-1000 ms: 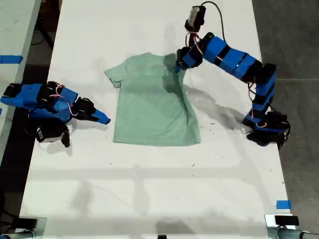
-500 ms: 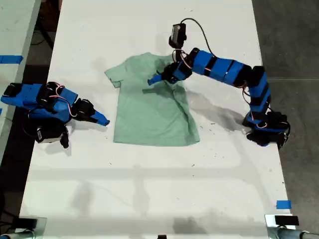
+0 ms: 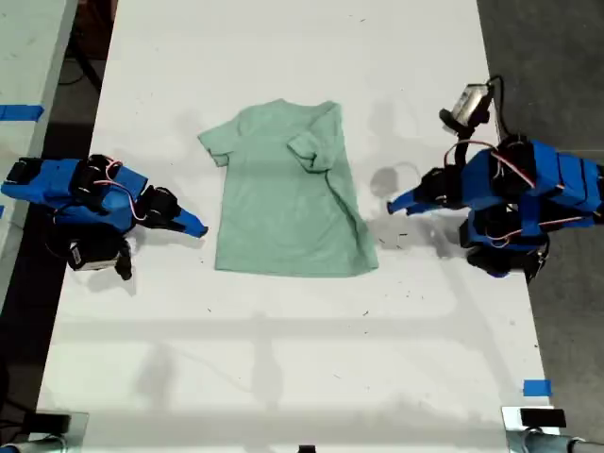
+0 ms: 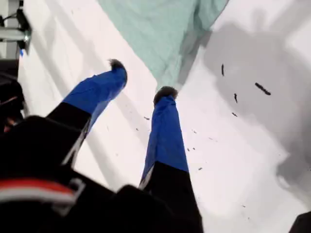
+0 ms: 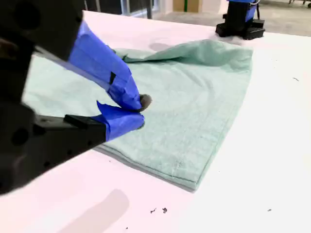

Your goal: Fold t shirt

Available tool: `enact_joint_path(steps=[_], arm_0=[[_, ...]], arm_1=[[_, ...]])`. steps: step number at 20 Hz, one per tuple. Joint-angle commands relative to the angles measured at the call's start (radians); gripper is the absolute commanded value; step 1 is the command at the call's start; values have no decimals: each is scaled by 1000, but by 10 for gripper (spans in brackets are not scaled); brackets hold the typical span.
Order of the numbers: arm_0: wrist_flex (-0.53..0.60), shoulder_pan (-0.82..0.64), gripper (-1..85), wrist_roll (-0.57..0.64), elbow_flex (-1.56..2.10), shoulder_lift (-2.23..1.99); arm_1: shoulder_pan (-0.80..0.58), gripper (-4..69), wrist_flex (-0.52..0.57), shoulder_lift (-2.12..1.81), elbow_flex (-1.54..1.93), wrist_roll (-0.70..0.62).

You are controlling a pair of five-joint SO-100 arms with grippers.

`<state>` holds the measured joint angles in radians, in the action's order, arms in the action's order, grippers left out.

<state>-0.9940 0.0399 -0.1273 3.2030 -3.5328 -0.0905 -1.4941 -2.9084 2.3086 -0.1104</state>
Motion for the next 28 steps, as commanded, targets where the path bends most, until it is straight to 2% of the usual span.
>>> enact_joint_path(steps=[1, 4, 6, 10, 28], arm_0=[[-12, -43, -1, -28, 14, -5], [-31, -60, -1, -44, 14, -5], [-66, -80, -1, -54, 15, -5], [-64, -114, -1, -44, 21, -5], [-71, -135, -1, -9, 23, 0]], arm_1=[[100, 97, 106, -287, 365, 49], [95, 78, 52, -601, 551, 52], [95, 73, 35, -589, 554, 49], [103, 63, 0, -591, 623, 104], [91, 45, 2, -592, 632, 140]])
